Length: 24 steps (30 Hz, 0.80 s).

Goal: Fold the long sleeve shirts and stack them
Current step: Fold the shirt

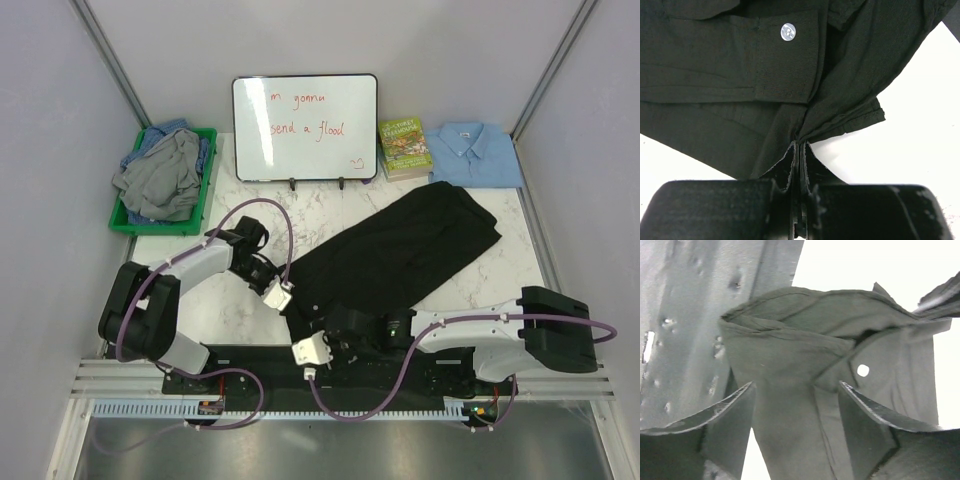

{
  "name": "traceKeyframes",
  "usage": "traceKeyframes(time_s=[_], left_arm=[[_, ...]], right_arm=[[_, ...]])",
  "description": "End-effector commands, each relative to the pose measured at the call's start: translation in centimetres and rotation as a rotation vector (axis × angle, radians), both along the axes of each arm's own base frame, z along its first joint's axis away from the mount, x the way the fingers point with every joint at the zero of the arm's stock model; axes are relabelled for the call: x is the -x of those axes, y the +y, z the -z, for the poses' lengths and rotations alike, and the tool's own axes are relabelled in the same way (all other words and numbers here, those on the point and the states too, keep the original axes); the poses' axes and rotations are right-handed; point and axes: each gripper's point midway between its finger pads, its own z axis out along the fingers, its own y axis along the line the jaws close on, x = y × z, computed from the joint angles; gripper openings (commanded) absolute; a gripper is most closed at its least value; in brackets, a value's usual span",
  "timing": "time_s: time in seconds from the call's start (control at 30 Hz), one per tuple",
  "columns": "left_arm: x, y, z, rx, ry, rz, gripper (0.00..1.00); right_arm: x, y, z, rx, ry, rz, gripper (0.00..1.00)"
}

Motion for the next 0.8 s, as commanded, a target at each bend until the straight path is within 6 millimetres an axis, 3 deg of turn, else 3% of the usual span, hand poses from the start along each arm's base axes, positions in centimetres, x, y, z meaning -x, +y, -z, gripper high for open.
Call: traceKeyframes(time_s=[0.0, 0.3, 0.4, 0.43, 0.5, 0.53, 0.77], left_arm=[[-0.5, -0.6, -0.4, 0.031, -0.067, 0.078, 0.02], [-0.2, -0.4, 0.3, 0.015, -0.045, 0.08, 0.02], [-0.4, -0.5, 0.4, 0.012, -0.034, 0.071, 0.02], [-0.5, -0.4, 0.4, 0.011, -0.031, 0.067, 0.02], [-0.6, -0.6, 0.2, 0.017, -0.034, 0.065, 0.02], [-0.6, -0.6, 0.0, 0.021, -0.035, 0.064, 0.02], [-1.7, -2.2, -2.6, 0.095, -0.024, 0.034, 0.02]], right_arm=[[0.9, 0.0, 2.7, 0.03, 0.027, -0.064, 0.71], [0.9, 0.0, 5.1, 0.082, 0.033, -0.087, 0.77], [0.6, 0.2, 5.3, 0.09, 0.034, -0.075, 0.61], [0.5, 0.3, 5.1, 0.086, 0.031, -0.065, 0.45], [0.1, 0.5, 4.3, 0.063, 0.022, -0.044, 0.32], [0.0, 0.7, 4.0, 0.053, 0.02, -0.034, 0.2], [-0.8, 1.1, -0.7, -0.051, -0.011, 0.012, 0.0]])
